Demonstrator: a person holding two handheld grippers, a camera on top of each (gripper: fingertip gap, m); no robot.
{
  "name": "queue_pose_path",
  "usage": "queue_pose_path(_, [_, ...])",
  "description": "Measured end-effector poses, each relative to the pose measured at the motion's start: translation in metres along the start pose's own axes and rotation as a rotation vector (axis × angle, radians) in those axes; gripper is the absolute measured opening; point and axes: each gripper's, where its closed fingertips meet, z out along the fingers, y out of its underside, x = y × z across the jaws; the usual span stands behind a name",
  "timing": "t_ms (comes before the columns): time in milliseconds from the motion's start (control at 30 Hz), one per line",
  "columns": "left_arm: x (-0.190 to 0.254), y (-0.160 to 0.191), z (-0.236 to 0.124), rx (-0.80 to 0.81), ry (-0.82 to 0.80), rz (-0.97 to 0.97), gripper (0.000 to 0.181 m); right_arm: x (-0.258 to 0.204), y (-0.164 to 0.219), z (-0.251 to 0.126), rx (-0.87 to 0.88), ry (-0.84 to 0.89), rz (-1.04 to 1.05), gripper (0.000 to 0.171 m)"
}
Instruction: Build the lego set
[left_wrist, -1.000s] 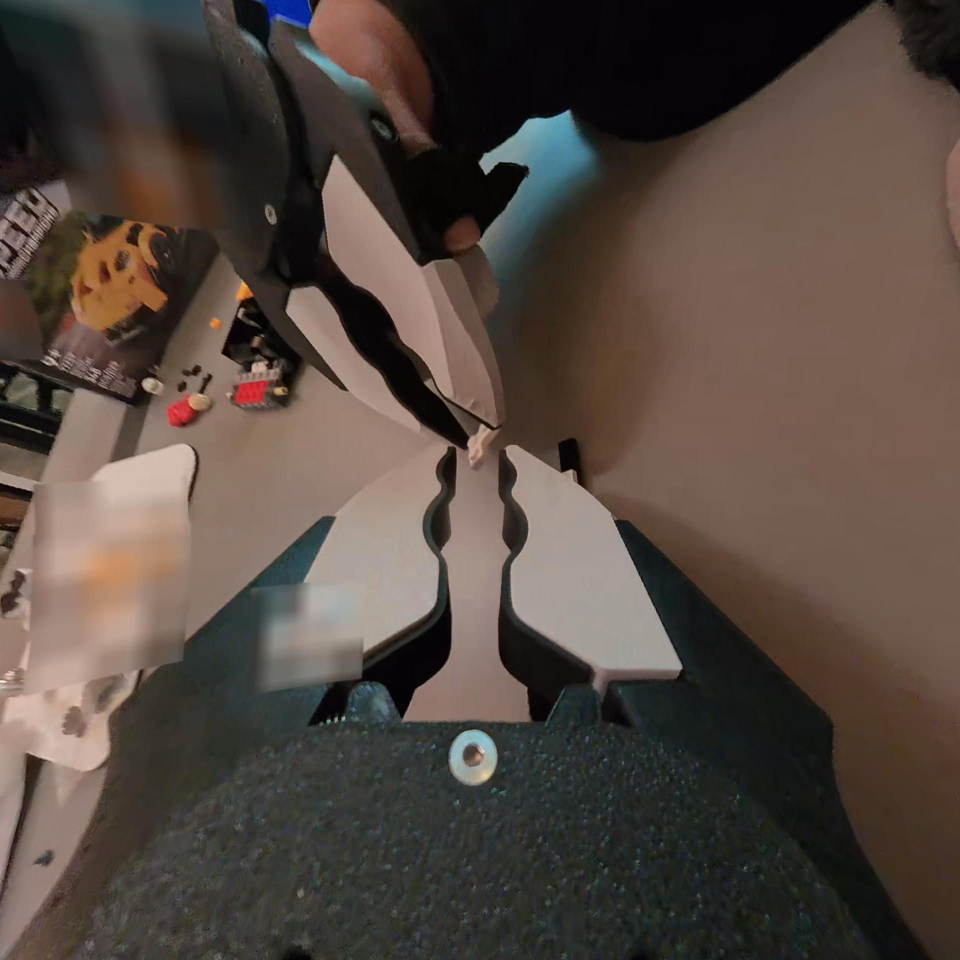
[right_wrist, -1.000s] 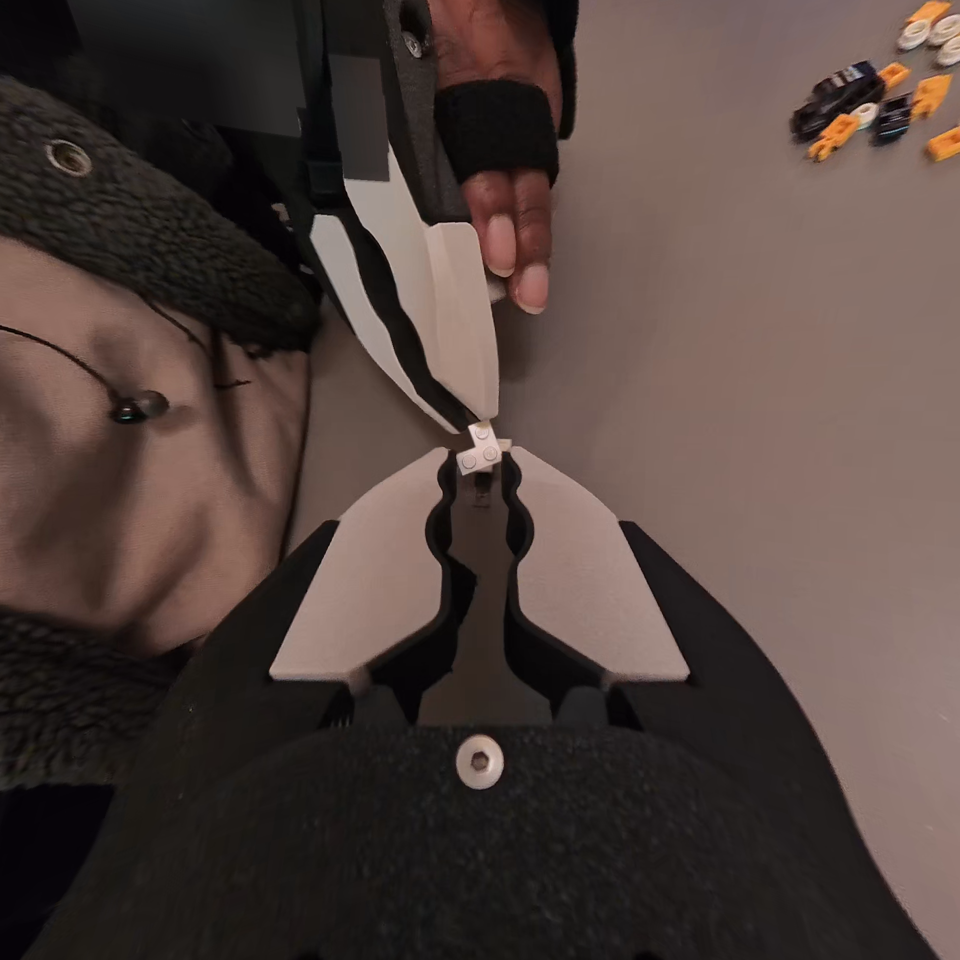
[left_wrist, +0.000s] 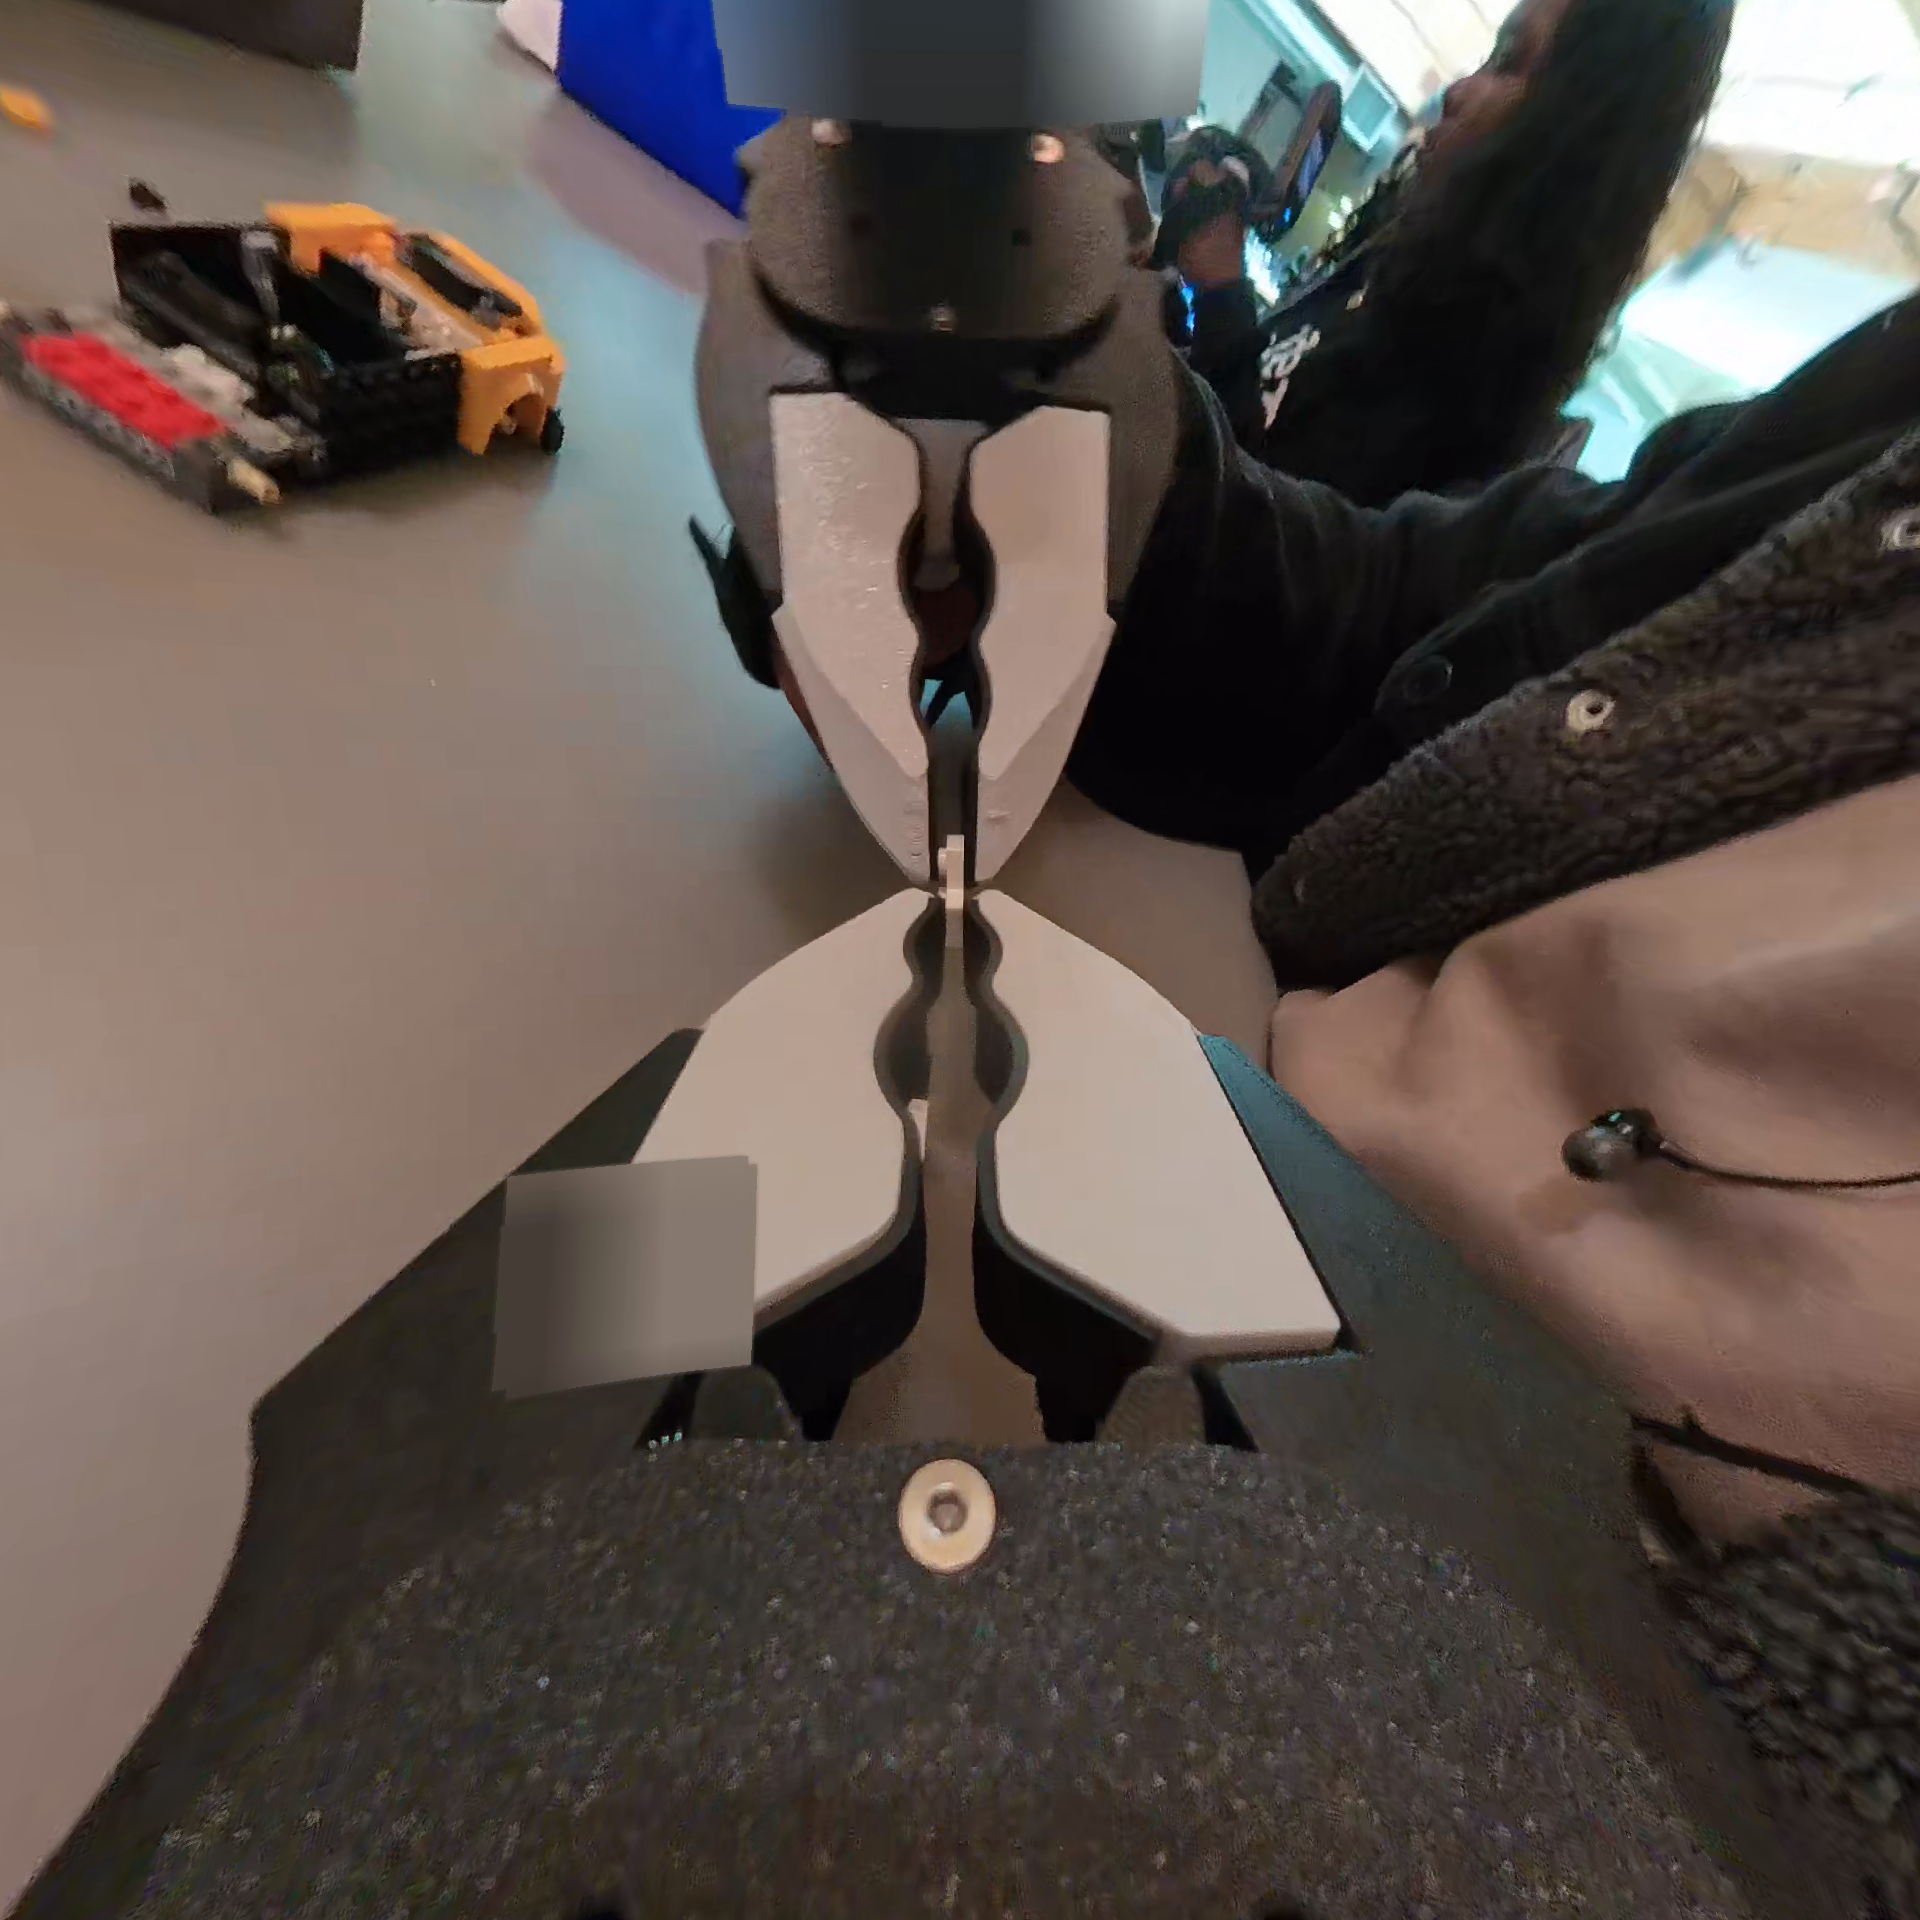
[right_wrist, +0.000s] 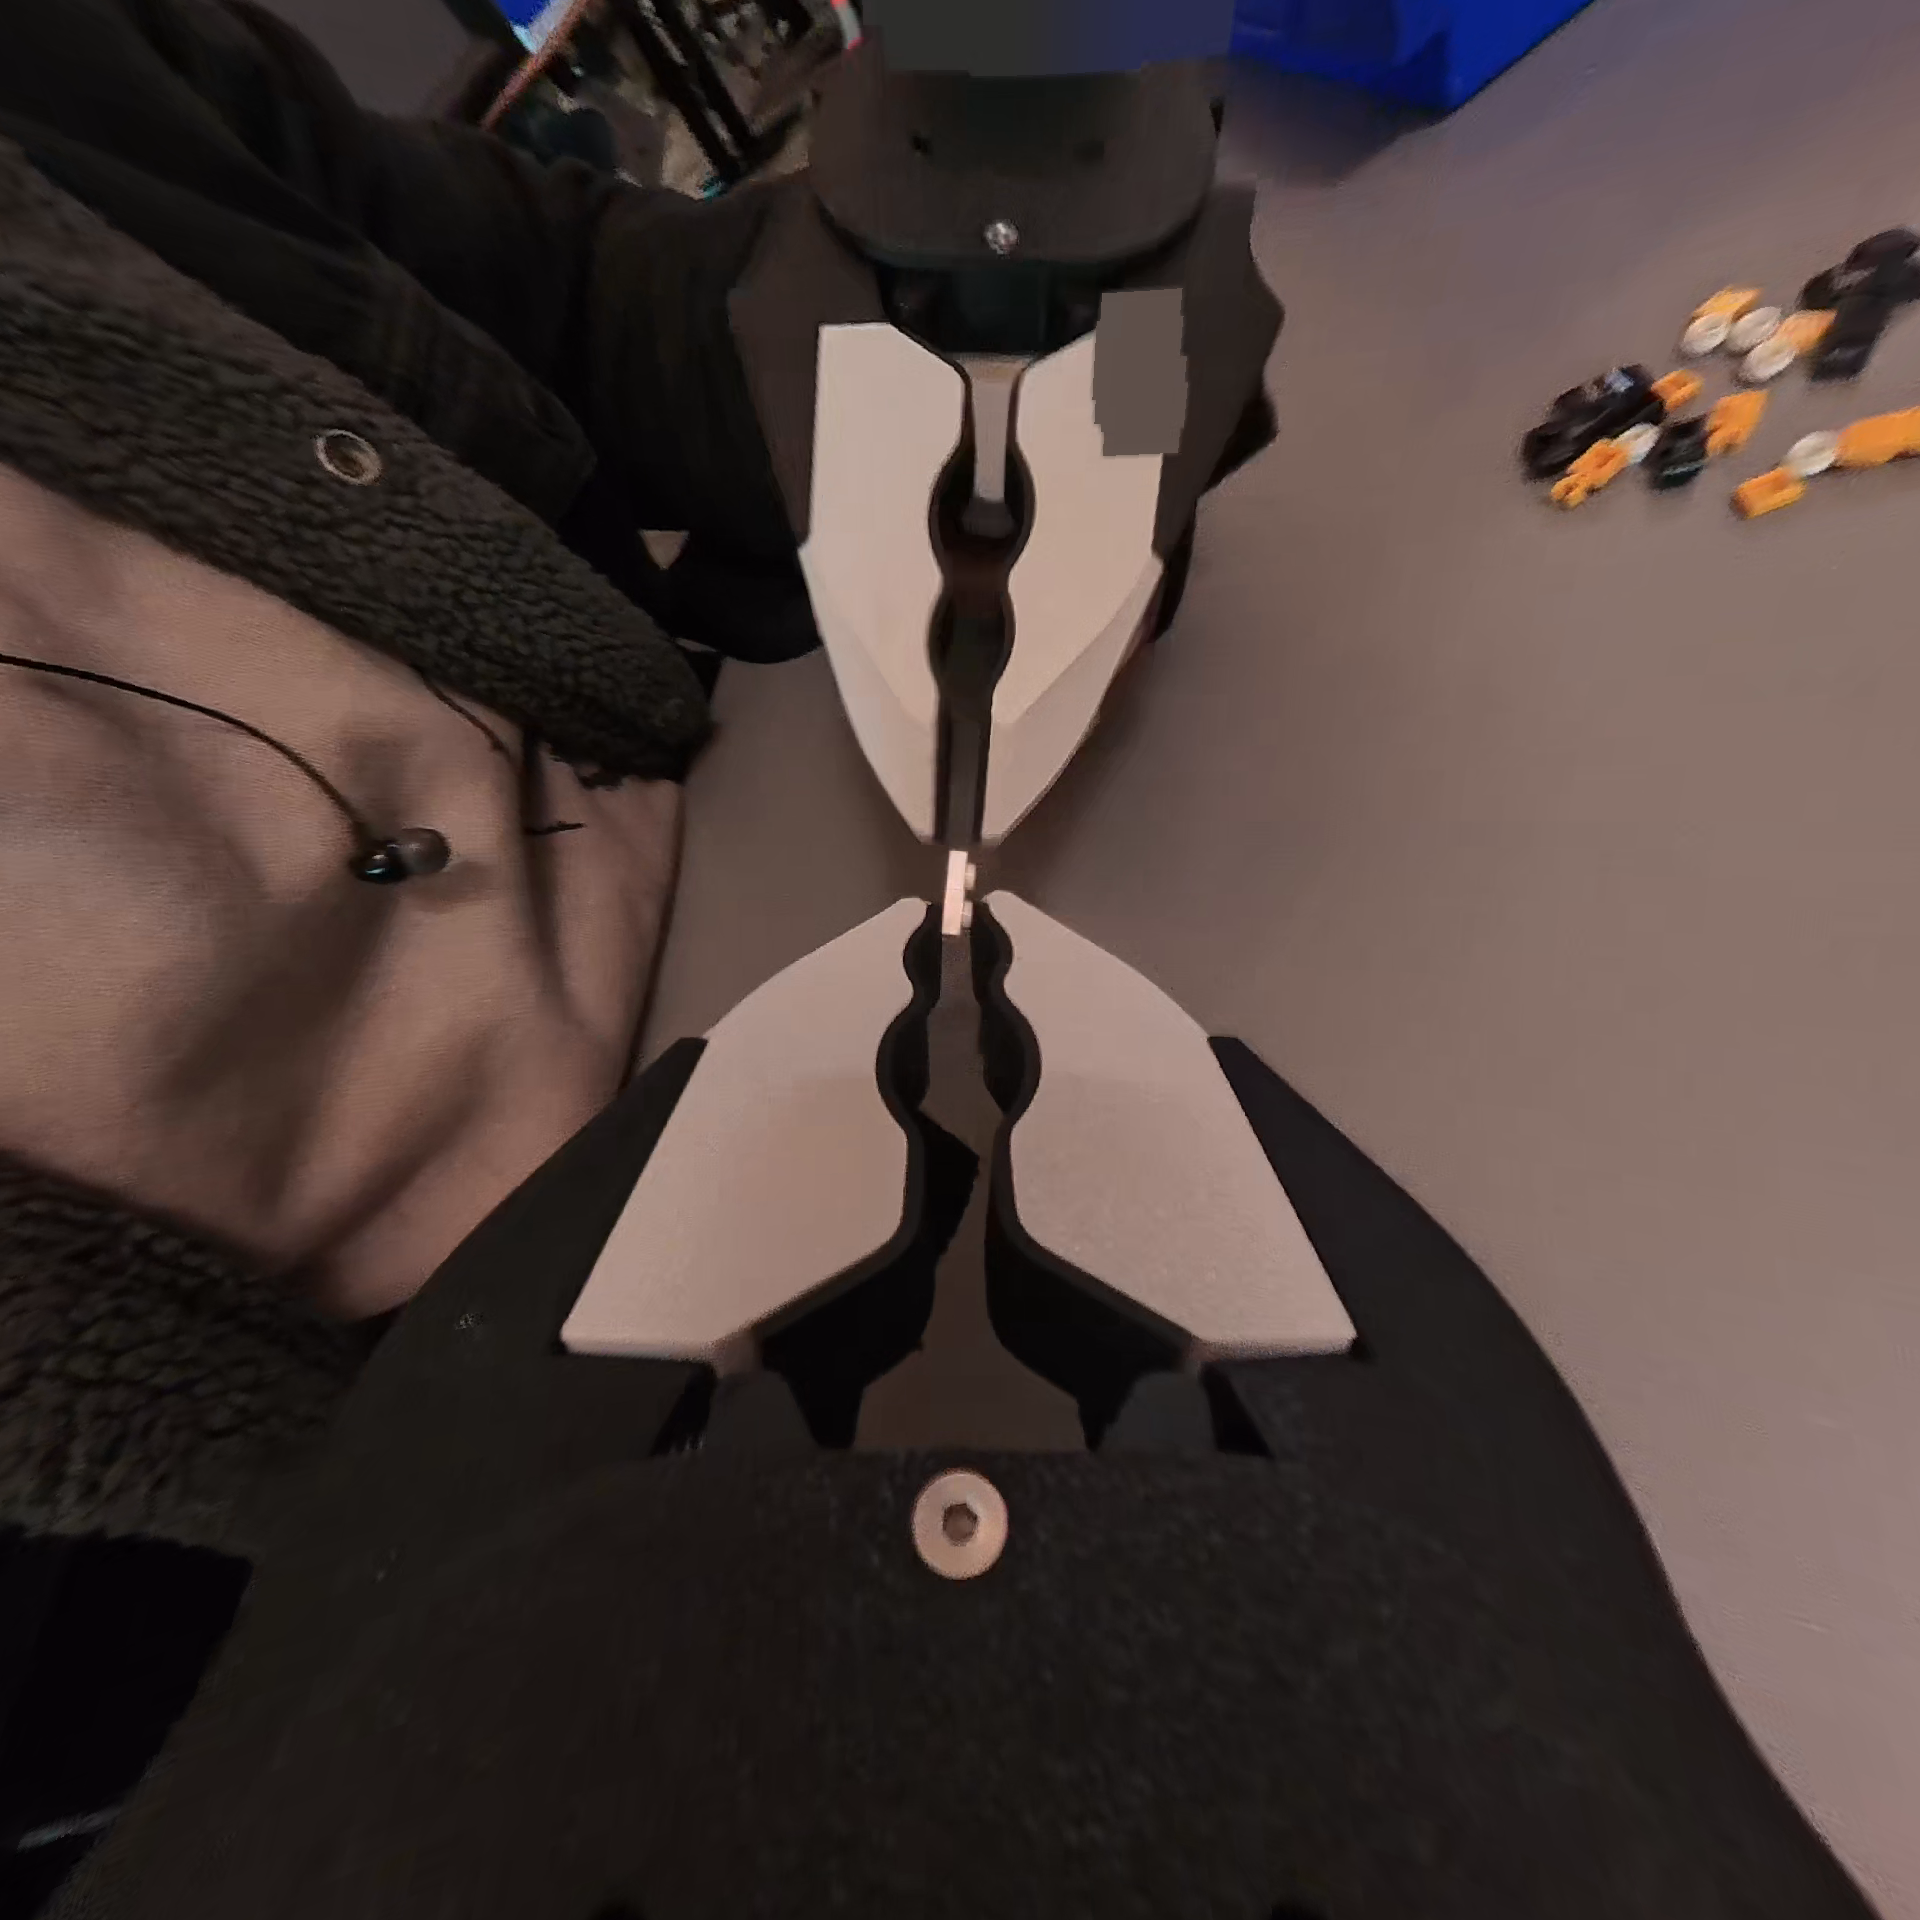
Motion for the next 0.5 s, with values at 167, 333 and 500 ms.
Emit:
queue_pose_path(167, [0.011,0.005,0.004,-0.061,-0.064,0.33,0.018,-0.008,0.004,-0.002,0.019,-0.123,0.077,0.005])
queue_pose_path(333, [0.014,0.008,0.009,-0.107,-0.158,0.559,0.015,-0.016,0.004,0.0,0.021,-0.184,0.094,0.005])
queue_pose_path(500, [0.016,0.007,0.009,-0.113,-0.195,0.656,0.002,-0.019,0.005,0.002,0.017,-0.217,0.103,0.005])
